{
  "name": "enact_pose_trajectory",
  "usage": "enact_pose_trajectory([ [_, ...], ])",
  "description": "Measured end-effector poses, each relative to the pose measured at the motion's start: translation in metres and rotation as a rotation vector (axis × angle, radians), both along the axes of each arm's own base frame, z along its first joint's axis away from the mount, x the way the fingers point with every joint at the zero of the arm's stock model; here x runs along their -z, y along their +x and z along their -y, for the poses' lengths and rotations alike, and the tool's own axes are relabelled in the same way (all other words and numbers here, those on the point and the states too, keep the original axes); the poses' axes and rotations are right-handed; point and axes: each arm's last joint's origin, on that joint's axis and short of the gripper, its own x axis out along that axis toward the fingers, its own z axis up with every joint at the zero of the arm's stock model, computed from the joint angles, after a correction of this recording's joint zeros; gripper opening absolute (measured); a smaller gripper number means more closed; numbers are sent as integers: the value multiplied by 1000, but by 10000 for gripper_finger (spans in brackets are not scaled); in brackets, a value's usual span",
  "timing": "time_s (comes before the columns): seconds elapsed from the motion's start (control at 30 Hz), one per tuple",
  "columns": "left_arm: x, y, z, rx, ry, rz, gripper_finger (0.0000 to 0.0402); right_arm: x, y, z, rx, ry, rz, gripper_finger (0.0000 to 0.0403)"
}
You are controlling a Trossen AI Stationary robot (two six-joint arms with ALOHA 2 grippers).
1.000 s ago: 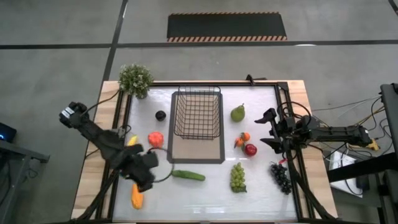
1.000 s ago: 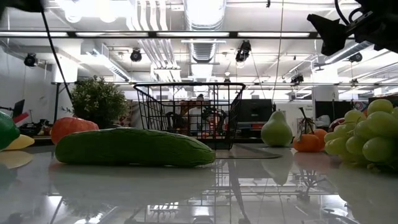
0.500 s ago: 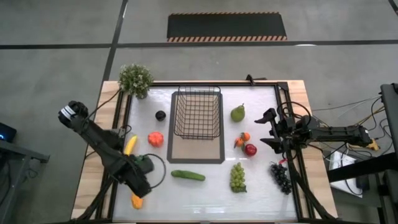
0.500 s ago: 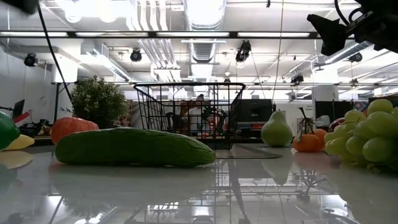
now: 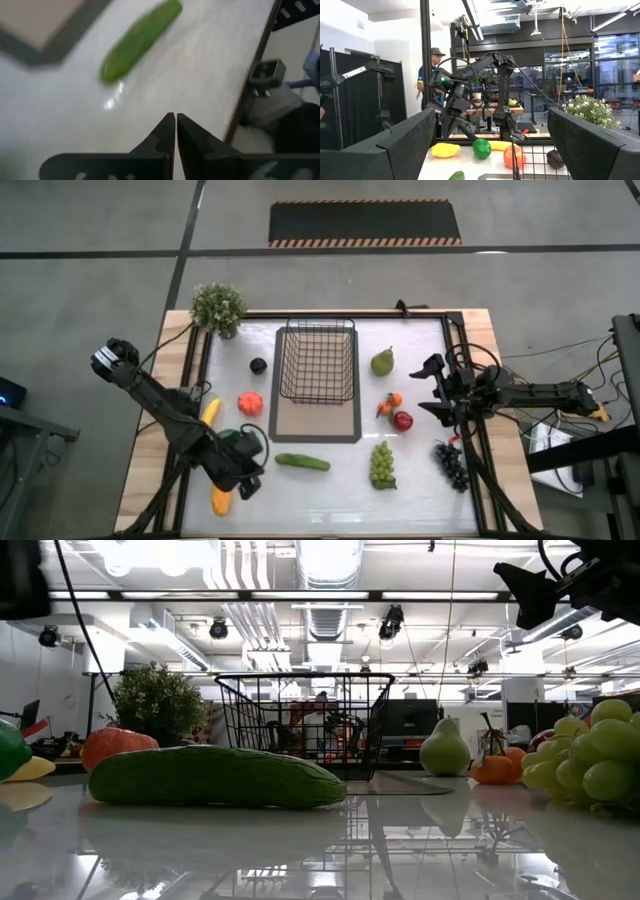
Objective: Build produce basket
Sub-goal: Put the cucumber into the black wire basket
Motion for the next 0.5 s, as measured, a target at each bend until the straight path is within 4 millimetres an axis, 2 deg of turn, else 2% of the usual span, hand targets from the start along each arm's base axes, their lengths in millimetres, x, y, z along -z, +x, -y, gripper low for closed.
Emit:
enact_pose_trajectory([
  [0.3, 4, 67, -7, 195, 244, 124, 0, 0, 0, 0, 4, -10, 1, 368],
  [0.4, 7, 80, -9, 256, 293, 126, 0, 0, 0, 0, 4, -10, 1, 368],
  [0.5, 16, 85, -11, 300, 317, 79, 13, 0, 0, 0, 4, -10, 1, 368],
])
